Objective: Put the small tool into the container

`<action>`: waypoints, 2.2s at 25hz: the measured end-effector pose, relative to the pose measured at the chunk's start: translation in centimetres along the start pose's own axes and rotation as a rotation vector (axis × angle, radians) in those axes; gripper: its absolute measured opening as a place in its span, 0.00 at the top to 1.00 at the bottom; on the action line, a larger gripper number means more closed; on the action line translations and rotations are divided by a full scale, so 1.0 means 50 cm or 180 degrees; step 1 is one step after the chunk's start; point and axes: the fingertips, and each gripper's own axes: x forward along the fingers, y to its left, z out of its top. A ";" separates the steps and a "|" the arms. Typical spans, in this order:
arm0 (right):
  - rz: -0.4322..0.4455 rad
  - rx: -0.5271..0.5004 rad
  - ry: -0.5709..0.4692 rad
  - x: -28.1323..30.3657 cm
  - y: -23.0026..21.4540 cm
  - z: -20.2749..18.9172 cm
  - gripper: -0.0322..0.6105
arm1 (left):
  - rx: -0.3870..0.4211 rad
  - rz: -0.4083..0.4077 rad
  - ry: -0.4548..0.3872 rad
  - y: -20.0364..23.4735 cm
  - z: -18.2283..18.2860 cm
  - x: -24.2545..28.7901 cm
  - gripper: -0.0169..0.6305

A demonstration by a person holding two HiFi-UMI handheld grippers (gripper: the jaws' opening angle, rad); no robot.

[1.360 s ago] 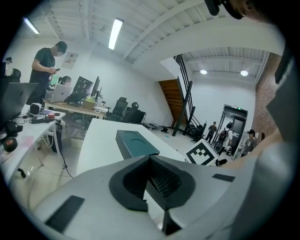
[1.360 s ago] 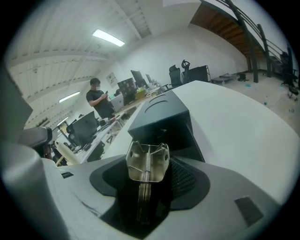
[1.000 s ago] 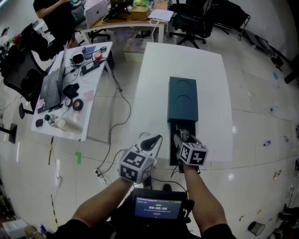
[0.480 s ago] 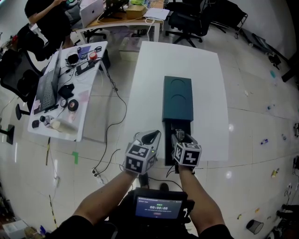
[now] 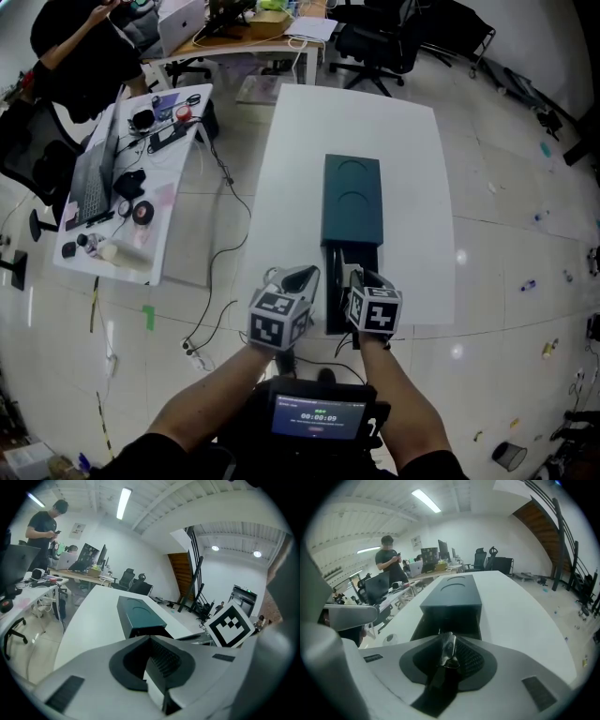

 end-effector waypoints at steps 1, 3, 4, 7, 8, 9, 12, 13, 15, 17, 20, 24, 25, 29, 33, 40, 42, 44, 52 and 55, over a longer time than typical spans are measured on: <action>0.0000 -0.0003 0.0003 -0.001 0.000 0.000 0.80 | -0.0003 -0.0001 0.0003 -0.001 0.000 -0.001 0.94; 0.0005 0.0006 0.0005 0.000 0.000 0.000 0.80 | 0.0001 0.0004 0.0007 -0.002 -0.001 -0.002 0.94; 0.0011 0.0014 0.0004 0.000 0.000 0.000 0.80 | 0.0003 0.0006 0.0007 -0.002 -0.001 -0.003 0.94; 0.0029 0.0039 0.0003 -0.001 -0.001 0.001 0.84 | 0.0004 0.0007 0.0000 -0.002 -0.001 -0.005 0.94; 0.0040 0.0048 0.0001 -0.001 -0.002 0.001 0.85 | 0.0003 0.0007 -0.0003 -0.002 -0.001 -0.006 0.94; 0.0054 0.0058 -0.0002 -0.001 -0.002 0.002 0.86 | 0.0002 0.0008 -0.0004 -0.002 -0.002 -0.006 0.94; 0.0097 0.0050 0.0016 -0.001 0.002 0.002 0.86 | -0.0002 0.0014 0.0000 -0.002 -0.004 -0.008 0.94; 0.0107 0.0035 0.0029 -0.001 0.003 0.001 0.86 | -0.0003 0.0016 0.0001 -0.001 -0.005 -0.009 0.94; 0.0106 0.0015 0.0047 0.000 0.005 -0.001 0.86 | 0.0000 0.0018 0.0002 -0.002 -0.007 -0.012 0.94; 0.0101 0.0011 0.0061 0.001 0.005 0.000 0.86 | 0.0004 0.0022 0.0010 -0.004 -0.008 -0.014 0.94; 0.0222 0.0090 0.0124 0.003 0.014 -0.004 0.86 | 0.0009 0.0022 0.0022 -0.011 -0.010 -0.021 0.94; 0.0247 0.0201 0.0137 -0.008 0.018 -0.013 0.86 | 0.0027 0.0040 0.0011 -0.019 -0.010 -0.041 0.94; 0.0241 0.0192 0.0117 -0.014 0.020 -0.012 0.86 | 0.0028 0.0046 0.0005 -0.019 -0.011 -0.048 0.94; 0.0346 0.0232 -0.0083 -0.061 0.021 0.014 0.85 | 0.0022 0.0106 -0.0053 -0.023 -0.007 -0.079 0.94; 0.0530 0.0303 -0.0385 -0.152 -0.002 0.050 0.84 | 0.0047 0.0156 -0.0138 -0.049 0.000 -0.112 0.94; 0.0986 0.0191 -0.0862 -0.330 -0.016 0.074 0.87 | 0.0009 0.0238 -0.0347 -0.141 0.004 -0.170 0.94; 0.1059 0.0080 -0.0996 -0.389 -0.021 0.073 0.95 | 0.0048 0.0195 -0.0415 -0.188 0.007 -0.190 0.94; 0.1168 -0.0007 -0.1126 -0.451 -0.027 0.067 0.95 | 0.0092 0.0175 -0.0492 -0.236 0.007 -0.213 0.94; 0.1467 -0.0242 -0.1609 -0.697 -0.075 0.047 0.95 | 0.0226 0.0250 -0.0836 -0.411 0.003 -0.317 0.94; 0.1592 -0.0371 -0.1741 -0.774 -0.076 0.031 0.95 | 0.0331 0.0234 -0.0963 -0.472 0.009 -0.364 0.94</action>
